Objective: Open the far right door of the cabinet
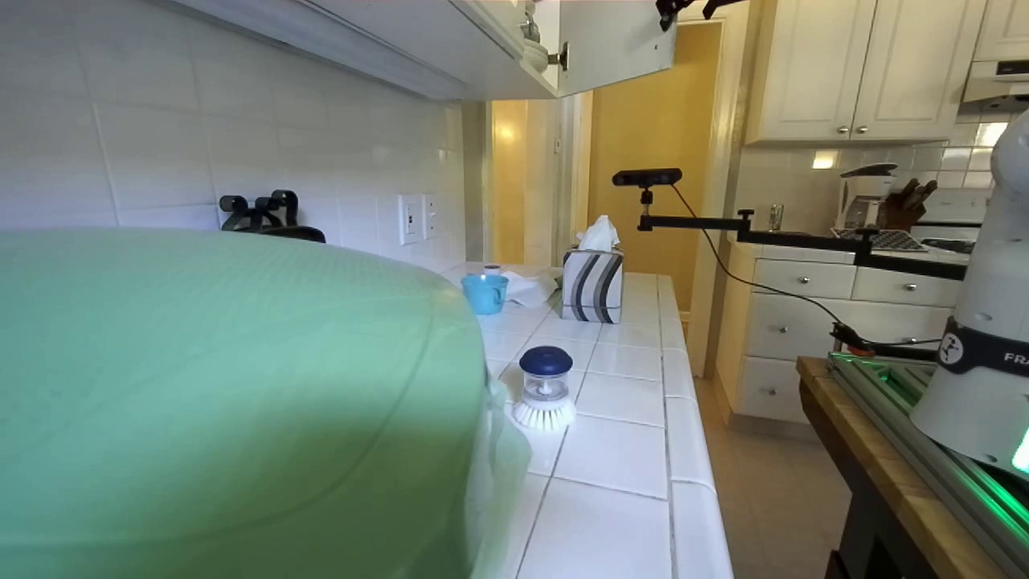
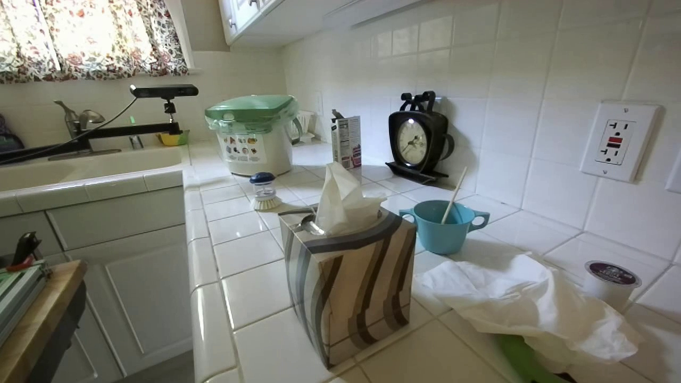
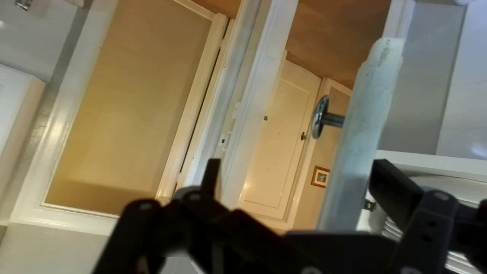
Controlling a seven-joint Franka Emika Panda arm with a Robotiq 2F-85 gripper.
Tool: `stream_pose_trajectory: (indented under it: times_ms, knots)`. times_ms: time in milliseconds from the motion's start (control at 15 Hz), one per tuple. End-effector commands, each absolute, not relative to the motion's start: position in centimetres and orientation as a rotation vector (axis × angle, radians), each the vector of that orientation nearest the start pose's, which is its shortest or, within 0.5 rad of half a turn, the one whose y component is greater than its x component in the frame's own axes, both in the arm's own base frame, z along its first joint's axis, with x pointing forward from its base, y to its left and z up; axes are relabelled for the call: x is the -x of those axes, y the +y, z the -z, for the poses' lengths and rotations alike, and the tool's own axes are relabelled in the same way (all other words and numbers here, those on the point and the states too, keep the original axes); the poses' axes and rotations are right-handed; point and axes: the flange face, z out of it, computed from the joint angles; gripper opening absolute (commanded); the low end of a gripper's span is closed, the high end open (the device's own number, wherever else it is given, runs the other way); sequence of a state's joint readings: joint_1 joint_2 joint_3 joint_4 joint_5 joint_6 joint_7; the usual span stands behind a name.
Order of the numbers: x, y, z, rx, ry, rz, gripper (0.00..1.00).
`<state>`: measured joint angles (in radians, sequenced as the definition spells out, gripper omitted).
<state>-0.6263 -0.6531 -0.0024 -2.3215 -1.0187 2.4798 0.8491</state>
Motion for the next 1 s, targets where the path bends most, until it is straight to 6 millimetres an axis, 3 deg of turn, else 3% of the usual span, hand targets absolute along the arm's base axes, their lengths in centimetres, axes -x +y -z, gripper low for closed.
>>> stream_pose_trajectory:
  times_ms: [0, 267, 533, 667, 933]
  knots:
    - [-30.9, -24.3, -67.0, -1.863, -0.98, -0.956, 1.0]
    - [-29.4, -25.3, -66.9, -1.83, -1.023, -0.905, 1.0]
    - [-29.2, -25.1, -66.9, -1.826, -1.028, -0.884, 1.0]
    - [-30.5, -23.8, -67.0, -1.885, -1.02, -0.913, 1.0]
    - [-34.3, -19.3, -67.7, -2.072, -0.967, -1.042, 1.0]
